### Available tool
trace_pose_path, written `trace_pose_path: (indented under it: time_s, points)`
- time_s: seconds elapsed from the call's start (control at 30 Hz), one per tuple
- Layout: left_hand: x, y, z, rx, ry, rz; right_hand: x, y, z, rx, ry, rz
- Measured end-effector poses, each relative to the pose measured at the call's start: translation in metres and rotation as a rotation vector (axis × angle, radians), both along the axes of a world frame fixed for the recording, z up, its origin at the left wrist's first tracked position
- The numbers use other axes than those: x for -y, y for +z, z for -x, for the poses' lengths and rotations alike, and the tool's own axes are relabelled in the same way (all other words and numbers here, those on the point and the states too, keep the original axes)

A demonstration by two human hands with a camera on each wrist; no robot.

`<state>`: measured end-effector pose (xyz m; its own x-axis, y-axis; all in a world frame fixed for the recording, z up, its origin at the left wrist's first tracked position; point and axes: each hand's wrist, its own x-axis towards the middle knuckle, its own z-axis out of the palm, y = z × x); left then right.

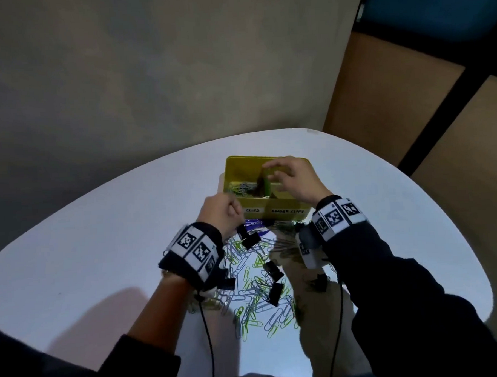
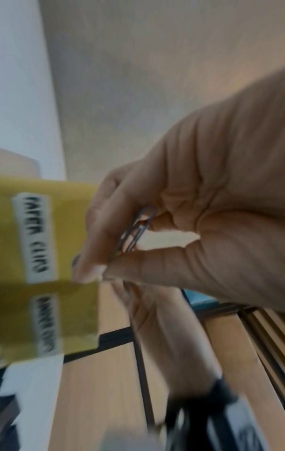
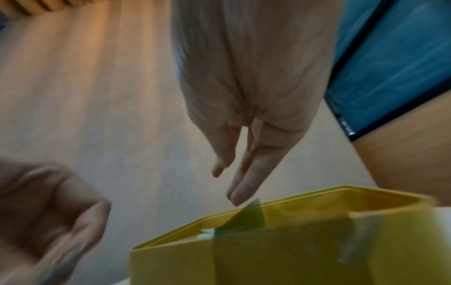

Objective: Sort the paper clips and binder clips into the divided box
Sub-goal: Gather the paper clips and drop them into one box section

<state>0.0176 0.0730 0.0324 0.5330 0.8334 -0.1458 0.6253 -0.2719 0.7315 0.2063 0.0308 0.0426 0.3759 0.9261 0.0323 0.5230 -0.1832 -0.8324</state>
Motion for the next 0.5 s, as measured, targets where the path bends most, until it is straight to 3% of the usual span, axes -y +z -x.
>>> trace_pose_path:
  time_s: [0.1,0.23,0.37,0.43,0.5]
  points:
    - [-0.023,0.016,-0.021,0.088,0.051,-0.154,0.035,-0.013,-0.023,-0.017,-0.25,-0.146]
    - [-0.051,0.012,-0.055,0.04,0.049,-0.196,0.081,-0.04,-0.049,0.126,-0.415,-0.04]
    - [-0.051,-0.004,-0.069,-0.176,0.026,-0.384,0.11,-0.059,-0.057,0.185,-0.274,0.292]
    - [-0.03,-0.01,-0.069,-0.151,0.035,-0.585,0.118,-0.065,-0.05,0.199,-0.21,0.373]
    - [-0.002,-0.014,-0.07,-0.035,-0.017,-0.7,0.116,-0.072,-0.038,0.347,-0.214,0.413]
